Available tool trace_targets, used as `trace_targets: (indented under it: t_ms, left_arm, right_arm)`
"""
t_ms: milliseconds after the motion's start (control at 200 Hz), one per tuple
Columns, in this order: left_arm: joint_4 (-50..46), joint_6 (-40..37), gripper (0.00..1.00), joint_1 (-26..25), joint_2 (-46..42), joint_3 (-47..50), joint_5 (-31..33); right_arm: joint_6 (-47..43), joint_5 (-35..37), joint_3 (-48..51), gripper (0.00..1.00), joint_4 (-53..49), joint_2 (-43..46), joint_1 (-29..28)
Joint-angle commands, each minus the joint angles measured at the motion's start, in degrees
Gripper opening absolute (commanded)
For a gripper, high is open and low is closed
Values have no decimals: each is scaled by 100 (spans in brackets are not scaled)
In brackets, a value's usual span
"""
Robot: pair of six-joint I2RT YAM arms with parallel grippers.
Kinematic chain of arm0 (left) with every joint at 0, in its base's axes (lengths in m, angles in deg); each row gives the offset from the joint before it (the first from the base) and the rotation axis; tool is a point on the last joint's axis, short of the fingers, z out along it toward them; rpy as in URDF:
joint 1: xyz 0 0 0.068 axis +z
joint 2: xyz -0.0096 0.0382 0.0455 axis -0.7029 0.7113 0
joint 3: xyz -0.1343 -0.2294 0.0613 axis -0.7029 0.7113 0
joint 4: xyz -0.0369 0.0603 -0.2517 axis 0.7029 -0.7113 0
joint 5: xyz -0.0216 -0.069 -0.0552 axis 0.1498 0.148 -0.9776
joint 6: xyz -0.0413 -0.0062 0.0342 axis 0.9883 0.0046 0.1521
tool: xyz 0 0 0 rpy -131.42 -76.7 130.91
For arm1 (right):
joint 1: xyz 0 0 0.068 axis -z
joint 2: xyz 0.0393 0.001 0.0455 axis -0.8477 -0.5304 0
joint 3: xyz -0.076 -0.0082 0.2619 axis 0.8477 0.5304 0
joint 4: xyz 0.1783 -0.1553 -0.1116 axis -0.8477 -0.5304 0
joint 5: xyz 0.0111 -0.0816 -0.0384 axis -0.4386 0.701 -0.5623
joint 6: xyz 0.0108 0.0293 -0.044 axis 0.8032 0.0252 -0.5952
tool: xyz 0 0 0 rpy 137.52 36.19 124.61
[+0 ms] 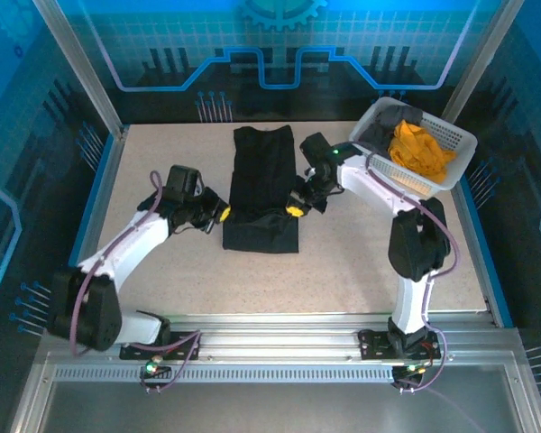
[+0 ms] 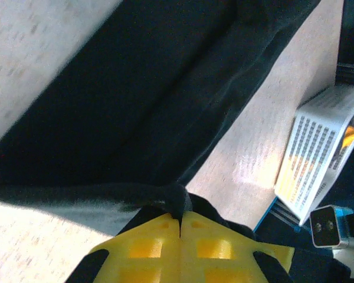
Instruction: Fold and stack the t-shirts
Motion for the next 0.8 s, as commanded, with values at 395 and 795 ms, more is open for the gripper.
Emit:
trace_targets:
  t_ms: [395, 795]
  left_arm:
    - [894, -471, 0, 448, 2225, -1384, -401]
    - [388, -792, 53, 587, 1432, -1099, -332]
  right_arm:
    - [-351, 179, -2307, 0, -754, -2202, 532]
    - [-1681, 222, -3072, 72, -830, -1922, 872]
